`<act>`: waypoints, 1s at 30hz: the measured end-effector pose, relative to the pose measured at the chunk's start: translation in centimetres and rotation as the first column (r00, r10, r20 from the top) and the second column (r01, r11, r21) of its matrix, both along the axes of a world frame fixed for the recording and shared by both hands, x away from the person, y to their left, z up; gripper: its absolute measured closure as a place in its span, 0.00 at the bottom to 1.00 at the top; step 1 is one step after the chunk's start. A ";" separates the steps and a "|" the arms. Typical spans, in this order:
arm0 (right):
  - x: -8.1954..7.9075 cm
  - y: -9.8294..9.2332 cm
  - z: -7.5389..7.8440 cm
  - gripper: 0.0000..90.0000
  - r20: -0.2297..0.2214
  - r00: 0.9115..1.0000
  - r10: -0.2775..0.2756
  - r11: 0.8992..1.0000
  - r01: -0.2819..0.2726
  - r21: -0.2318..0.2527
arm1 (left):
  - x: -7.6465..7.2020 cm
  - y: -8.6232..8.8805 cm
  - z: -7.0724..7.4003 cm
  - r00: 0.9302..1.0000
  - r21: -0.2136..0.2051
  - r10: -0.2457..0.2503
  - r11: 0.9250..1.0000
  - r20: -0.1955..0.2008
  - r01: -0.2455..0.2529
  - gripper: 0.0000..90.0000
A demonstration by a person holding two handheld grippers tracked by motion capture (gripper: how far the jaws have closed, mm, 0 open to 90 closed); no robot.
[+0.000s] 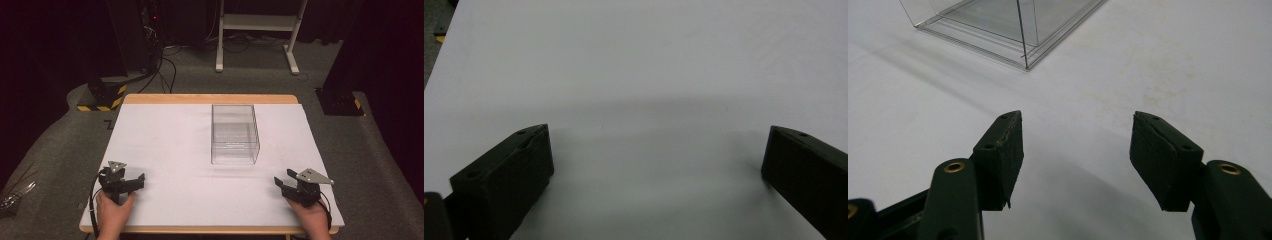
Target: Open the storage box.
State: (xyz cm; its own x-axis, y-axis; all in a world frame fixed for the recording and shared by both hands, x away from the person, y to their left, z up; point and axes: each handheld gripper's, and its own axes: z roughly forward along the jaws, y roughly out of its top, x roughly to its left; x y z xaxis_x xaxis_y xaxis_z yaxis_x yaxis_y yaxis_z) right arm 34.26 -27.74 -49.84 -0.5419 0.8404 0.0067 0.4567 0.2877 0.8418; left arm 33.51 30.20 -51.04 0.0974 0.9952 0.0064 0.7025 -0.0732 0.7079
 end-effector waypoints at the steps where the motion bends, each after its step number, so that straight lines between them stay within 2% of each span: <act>1: 0.0 0.0 0.0 0.43 -0.001 1.000 -0.001 1.000 0.001 -0.001 | 0.0 0.0 0.0 1.000 0.000 0.000 1.000 0.000 0.000 0.00; 16: -0.1 0.1 0.0 0.41 0.013 1.000 -0.008 1.000 0.008 -0.012 | 0.0 0.0 0.0 1.000 0.001 0.000 1.000 0.000 0.000 0.00; 20: -0.3 0.1 0.0 0.44 0.032 0.999 -0.003 1.000 0.003 -0.013 | 0.0 0.0 0.0 1.000 0.004 0.001 1.000 0.002 -0.001 0.00; 21: -0.5 0.1 0.0 0.44 0.052 0.999 0.003 1.000 -0.002 -0.015 | 0.0 0.0 0.0 1.000 0.003 0.000 1.000 0.002 0.000 0.00; 30: -0.8 0.1 0.2 0.46 0.076 0.997 -0.008 1.000 0.009 -0.010 | 0.0 0.0 0.0 1.000 0.002 0.000 1.000 0.003 0.000 0.00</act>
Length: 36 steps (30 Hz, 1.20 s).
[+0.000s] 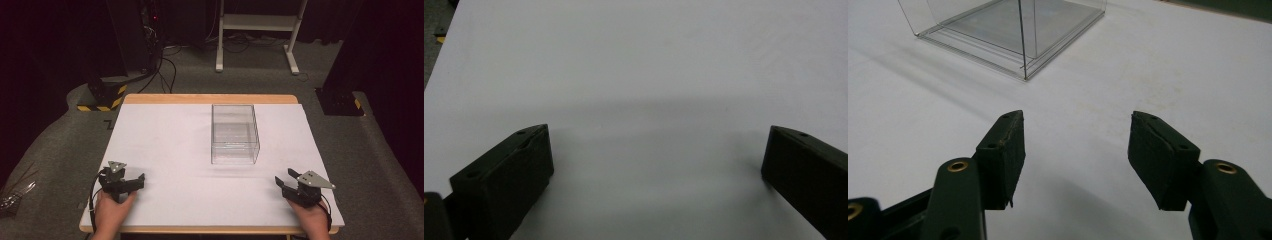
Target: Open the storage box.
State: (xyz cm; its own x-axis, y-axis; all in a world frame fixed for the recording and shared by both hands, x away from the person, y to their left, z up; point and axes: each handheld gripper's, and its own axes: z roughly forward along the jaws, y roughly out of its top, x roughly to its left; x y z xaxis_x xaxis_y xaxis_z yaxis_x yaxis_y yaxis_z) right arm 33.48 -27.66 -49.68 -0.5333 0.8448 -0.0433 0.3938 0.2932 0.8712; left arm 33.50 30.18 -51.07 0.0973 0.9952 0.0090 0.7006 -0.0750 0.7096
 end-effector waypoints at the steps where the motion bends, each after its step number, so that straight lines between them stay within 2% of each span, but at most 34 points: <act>1: 0.0 0.1 0.0 0.47 0.005 1.000 -0.005 1.000 0.005 -0.001 | 0.0 0.0 0.0 1.000 0.000 0.000 1.000 0.000 0.000 0.00; 6: -0.1 0.8 0.6 0.48 0.014 1.000 0.004 1.000 -0.004 0.000 | 0.0 0.0 0.0 1.000 0.000 0.000 1.000 0.000 0.000 0.00; 10: -0.3 1.6 1.2 0.49 0.025 1.000 0.020 1.000 -0.020 0.020 | 0.0 0.0 0.0 1.000 0.000 0.000 1.000 0.000 0.000 0.00; 14: -0.4 2.5 1.2 0.49 0.017 0.999 0.046 0.999 -0.047 0.009 | 0.0 0.0 0.0 1.000 0.001 0.000 1.000 0.000 0.000 0.00; 20: -0.5 3.2 0.9 0.49 0.025 0.998 0.059 0.998 -0.059 -0.005 | 0.0 0.0 0.0 1.000 0.001 0.000 1.000 0.000 0.000 0.00; 30: -0.5 4.6 0.6 0.48 -0.012 0.996 0.088 0.996 -0.088 0.016 | 0.0 0.0 0.0 1.000 0.000 0.000 1.000 0.000 0.000 0.00; 36: -0.4 5.4 0.9 0.46 -0.030 0.994 0.105 0.994 -0.104 0.044 | 0.0 0.0 0.0 1.000 -0.001 -0.001 1.000 0.000 0.001 0.00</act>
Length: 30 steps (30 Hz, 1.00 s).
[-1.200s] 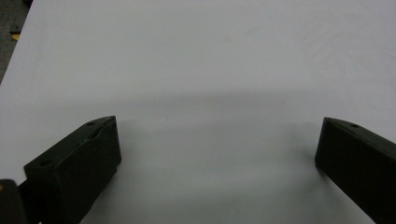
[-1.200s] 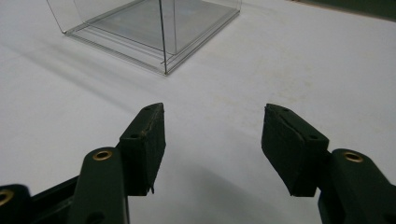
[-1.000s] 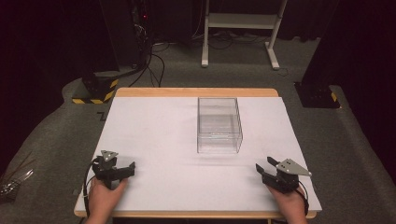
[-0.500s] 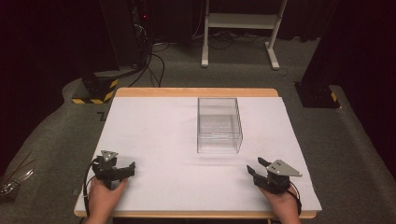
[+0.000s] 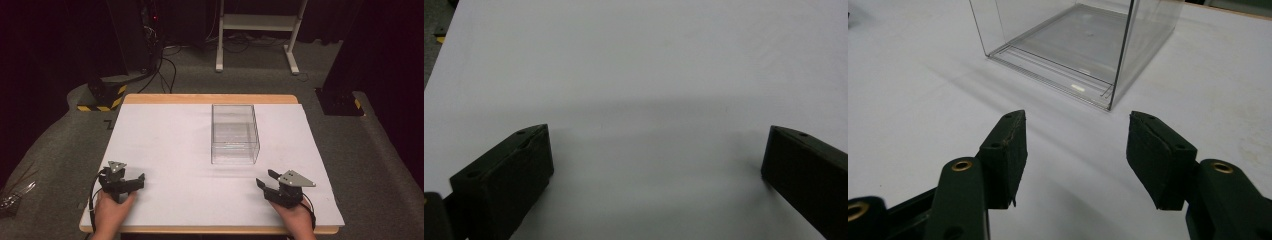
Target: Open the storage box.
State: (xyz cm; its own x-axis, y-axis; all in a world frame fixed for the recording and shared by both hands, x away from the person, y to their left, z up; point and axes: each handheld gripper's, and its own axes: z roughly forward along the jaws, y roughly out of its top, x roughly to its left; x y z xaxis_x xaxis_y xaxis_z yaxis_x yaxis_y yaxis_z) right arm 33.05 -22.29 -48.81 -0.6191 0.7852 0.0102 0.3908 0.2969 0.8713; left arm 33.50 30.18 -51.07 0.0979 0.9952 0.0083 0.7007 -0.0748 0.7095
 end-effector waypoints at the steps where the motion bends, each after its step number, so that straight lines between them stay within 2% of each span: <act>1: 0.0 0.1 0.0 0.46 -0.002 1.000 0.003 1.000 -0.003 0.002 | 0.0 0.0 0.0 1.000 0.000 0.000 1.000 0.000 0.000 0.00; 9: 0.0 0.8 0.3 0.47 0.002 0.999 0.032 0.999 -0.032 0.004 | 0.0 0.0 0.0 1.000 0.000 0.000 1.000 0.000 0.000 0.00; 14: 0.3 1.7 0.8 0.47 -0.001 0.998 0.061 0.998 -0.061 -0.020 | 0.0 0.0 0.0 1.000 0.000 0.000 1.000 0.000 0.000 0.00; 30: 2.5 4.0 1.7 0.49 0.000 0.998 0.062 0.998 -0.062 0.022 | 0.0 0.0 0.0 1.000 0.000 0.000 1.000 0.000 0.000 0.00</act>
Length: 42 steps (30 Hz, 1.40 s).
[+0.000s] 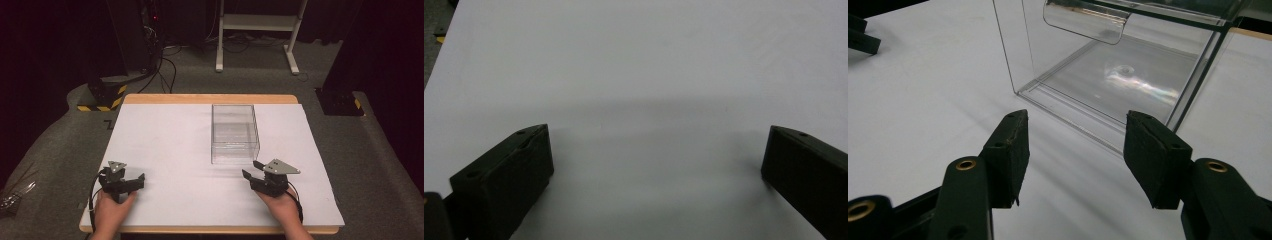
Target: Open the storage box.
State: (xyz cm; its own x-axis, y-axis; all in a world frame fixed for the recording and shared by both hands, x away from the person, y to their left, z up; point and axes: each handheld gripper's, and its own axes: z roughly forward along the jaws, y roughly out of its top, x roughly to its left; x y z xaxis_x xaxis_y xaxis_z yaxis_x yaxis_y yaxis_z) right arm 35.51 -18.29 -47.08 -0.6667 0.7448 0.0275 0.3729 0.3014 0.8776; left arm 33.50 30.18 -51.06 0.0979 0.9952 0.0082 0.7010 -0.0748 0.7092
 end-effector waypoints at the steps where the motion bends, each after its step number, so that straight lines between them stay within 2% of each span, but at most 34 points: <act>1: 0.1 0.1 0.0 0.49 0.001 1.000 0.000 1.000 0.000 0.001 | 0.0 0.0 0.0 1.000 0.000 0.000 1.000 0.000 0.000 0.00; 19: 2.1 1.2 0.6 0.52 -0.017 1.000 -0.020 1.000 0.020 0.018 | 0.0 0.0 0.0 1.000 0.000 0.000 1.000 0.000 0.000 0.00; 25: 2.8 1.9 1.0 0.53 -0.007 1.000 -0.023 0.999 0.023 0.033 | 0.0 0.0 0.0 1.000 0.000 0.000 1.000 0.000 0.000 0.00; 34: 3.7 2.4 1.2 0.56 0.002 0.999 -0.039 0.999 0.039 0.029 | 0.0 0.0 0.0 1.000 0.000 0.000 1.000 0.000 0.000 0.00; 42: 4.3 2.6 1.0 0.58 -0.014 0.999 -0.033 0.998 0.034 0.048 | 0.0 0.0 0.0 1.000 0.000 0.000 1.000 0.000 0.000 0.00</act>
State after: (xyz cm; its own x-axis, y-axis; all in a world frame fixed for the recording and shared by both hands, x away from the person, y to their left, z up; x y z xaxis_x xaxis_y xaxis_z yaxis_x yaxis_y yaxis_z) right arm 39.83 -15.70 -46.07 -0.6409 0.7642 0.0727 0.3936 0.2459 0.8858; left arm 33.50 30.19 -51.07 0.0979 0.9952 0.0082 0.7009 -0.0748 0.7093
